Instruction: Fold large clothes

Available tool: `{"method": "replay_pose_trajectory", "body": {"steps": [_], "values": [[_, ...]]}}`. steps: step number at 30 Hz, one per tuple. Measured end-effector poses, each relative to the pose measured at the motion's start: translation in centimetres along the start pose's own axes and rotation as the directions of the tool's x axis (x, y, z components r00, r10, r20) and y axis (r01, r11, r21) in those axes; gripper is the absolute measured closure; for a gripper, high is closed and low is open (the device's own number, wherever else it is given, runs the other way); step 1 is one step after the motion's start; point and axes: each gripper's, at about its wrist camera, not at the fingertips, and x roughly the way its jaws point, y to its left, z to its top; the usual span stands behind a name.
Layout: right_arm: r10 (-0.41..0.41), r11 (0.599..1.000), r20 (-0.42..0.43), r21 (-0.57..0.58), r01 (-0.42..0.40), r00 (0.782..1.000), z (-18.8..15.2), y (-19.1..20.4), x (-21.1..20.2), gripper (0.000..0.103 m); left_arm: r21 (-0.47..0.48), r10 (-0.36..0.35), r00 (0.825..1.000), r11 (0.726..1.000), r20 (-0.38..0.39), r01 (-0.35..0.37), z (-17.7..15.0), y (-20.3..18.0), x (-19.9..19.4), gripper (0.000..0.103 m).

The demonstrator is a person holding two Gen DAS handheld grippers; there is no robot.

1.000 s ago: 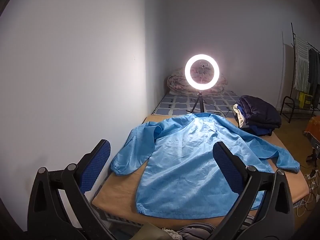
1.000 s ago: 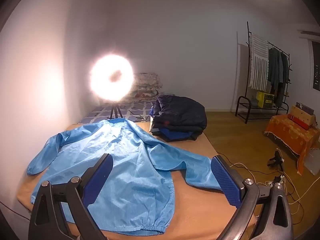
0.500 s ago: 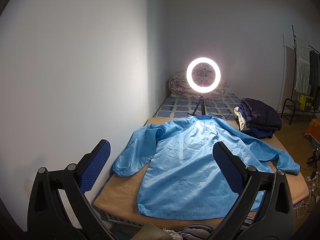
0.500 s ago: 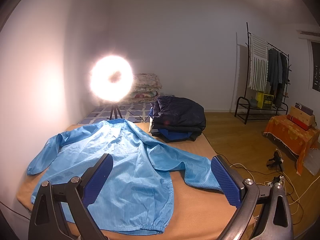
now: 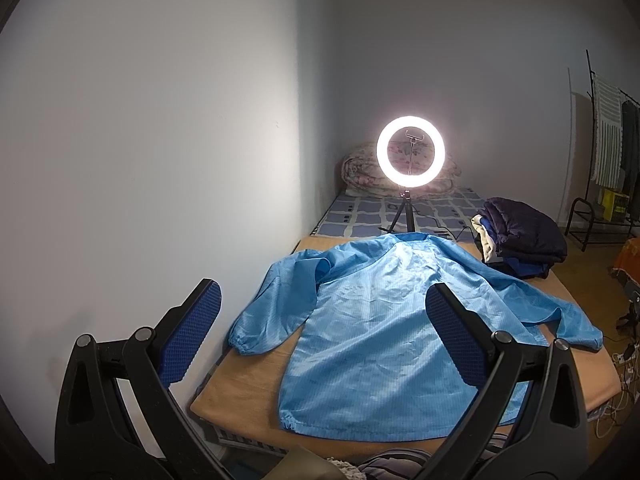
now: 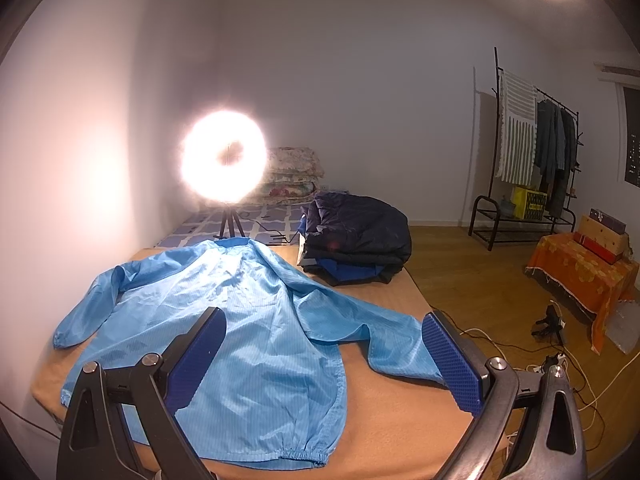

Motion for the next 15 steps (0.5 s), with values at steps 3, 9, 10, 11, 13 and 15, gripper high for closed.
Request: {"method": "replay_pose_trajectory", "body": {"steps": [3, 9, 10, 11, 13, 15], "values": [[0.000, 1.000, 0.002, -0.001, 0.000, 1.000, -0.04, -0.02, -0.07, 0.003, 0.000, 0.006, 1.000, 1.000, 0.004, -0.006, -0.10, 0.13, -0.07, 0.000], [-0.001, 1.000, 0.002, -0.004, 0.001, 1.000, -0.08, 0.01, -0.13, 0.003, 0.002, 0.007, 1.000, 1.000, 0.006, -0.007, -0.26, 0.18, -0.17, 0.000], [-0.001, 1.000, 0.002, -0.004, 0.001, 1.000, -0.10, 0.00, -0.19, 0.003, 0.002, 0.008, 1.000, 1.000, 0.005, -0.008, -0.34, 0.19, -0.10, 0.000], [0.000, 1.000, 0.002, -0.003, 0.000, 1.000, -0.09, 0.00, -0.15, 0.003, 0.001, 0.009, 1.000, 1.000, 0.006, -0.009, -0.30, 0.22, -0.12, 0.000], [0.000, 1.000, 0.002, -0.004, 0.000, 1.000, -0.06, 0.09, -0.10, 0.003, 0.001, 0.011, 1.000, 1.000, 0.007, -0.011, -0.29, 0.30, -0.11, 0.000], [-0.001, 1.000, 0.002, -0.004, 0.001, 1.000, -0.08, 0.08, -0.14, 0.003, 0.001, 0.011, 1.000, 1.000, 0.007, -0.011, -0.29, 0.35, -0.11, 0.000]]}}
